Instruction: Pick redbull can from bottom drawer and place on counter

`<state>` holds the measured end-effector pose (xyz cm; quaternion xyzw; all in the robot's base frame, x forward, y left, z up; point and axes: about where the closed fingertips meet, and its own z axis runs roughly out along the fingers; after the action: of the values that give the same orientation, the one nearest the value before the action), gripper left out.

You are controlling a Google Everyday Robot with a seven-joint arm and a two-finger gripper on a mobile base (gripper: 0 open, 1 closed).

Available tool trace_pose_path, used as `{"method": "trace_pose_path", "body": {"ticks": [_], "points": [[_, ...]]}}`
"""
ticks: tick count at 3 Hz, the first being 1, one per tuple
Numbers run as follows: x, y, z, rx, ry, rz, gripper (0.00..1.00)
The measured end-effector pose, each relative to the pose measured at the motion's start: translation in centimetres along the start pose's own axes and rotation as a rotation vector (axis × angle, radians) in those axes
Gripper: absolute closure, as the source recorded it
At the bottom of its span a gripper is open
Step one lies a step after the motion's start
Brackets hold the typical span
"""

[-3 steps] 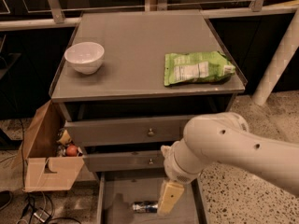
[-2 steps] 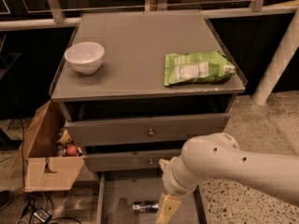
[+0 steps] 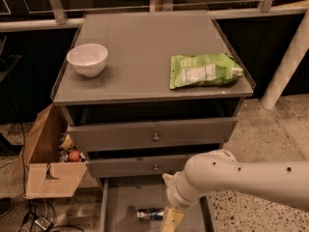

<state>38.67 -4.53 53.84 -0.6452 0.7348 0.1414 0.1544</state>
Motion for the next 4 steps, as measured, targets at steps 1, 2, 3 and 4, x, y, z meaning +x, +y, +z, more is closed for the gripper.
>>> {"method": "trace_pose_path", "body": {"ticks": [1, 2, 3, 4], "points": [[1.4, -1.9, 1.0, 0.038, 0.019, -0.046, 0.0], [4.6, -6.7, 4.9, 0.085, 0.046, -0.131, 0.0], [4.6, -6.7, 4.9, 0.085, 0.046, -0.131, 0.0], [4.9, -6.8, 7.0, 0.074, 0.043, -0.123, 0.0]]}}
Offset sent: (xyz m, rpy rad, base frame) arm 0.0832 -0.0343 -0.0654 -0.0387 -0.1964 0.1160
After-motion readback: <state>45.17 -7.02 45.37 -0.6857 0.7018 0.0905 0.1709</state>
